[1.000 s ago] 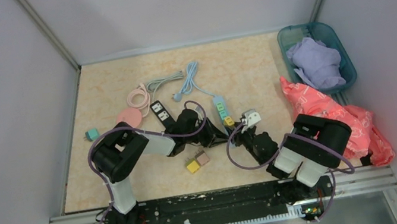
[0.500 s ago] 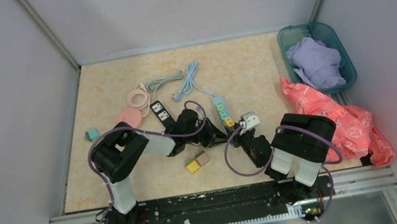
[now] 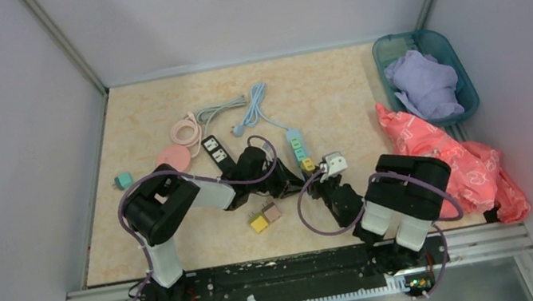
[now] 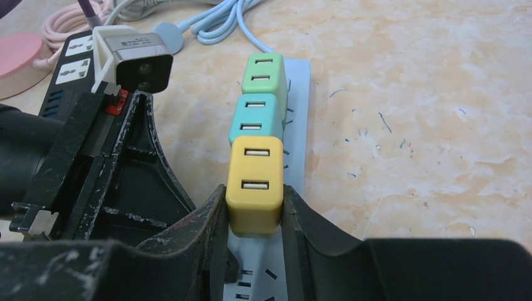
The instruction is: Insert the plug
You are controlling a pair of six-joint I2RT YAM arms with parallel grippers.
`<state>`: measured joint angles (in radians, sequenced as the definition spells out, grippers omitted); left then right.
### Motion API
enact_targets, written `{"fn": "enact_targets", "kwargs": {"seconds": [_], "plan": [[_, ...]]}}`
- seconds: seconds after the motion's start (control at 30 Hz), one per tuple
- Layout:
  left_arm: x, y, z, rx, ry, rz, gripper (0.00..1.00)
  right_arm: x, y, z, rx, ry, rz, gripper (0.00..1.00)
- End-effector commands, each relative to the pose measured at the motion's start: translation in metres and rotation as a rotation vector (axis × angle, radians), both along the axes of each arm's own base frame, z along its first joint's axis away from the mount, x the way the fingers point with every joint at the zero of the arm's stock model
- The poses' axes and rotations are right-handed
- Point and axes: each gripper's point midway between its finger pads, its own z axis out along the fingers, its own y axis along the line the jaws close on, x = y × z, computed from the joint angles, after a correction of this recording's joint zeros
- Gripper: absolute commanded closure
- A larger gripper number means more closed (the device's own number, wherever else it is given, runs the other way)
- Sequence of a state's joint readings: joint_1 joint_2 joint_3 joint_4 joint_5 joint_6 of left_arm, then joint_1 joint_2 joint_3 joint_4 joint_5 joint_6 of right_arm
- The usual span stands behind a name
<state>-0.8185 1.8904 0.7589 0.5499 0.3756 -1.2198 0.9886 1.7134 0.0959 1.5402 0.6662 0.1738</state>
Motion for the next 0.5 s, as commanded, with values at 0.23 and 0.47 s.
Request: {"fn": "enact_targets", "kwargs": {"seconds": [0.23, 0.47], "plan": [[-0.017, 0.006, -0.025, 0.063, 0.053, -0.011, 0.73, -0.026, -0.006, -0.064, -0.195, 0.264, 0.005, 1.00], [-0.018, 0.008, -0.025, 0.062, 0.053, -0.008, 0.73, -0.041, -0.004, -0.084, -0.251, 0.331, 0.040, 1.00]]}}
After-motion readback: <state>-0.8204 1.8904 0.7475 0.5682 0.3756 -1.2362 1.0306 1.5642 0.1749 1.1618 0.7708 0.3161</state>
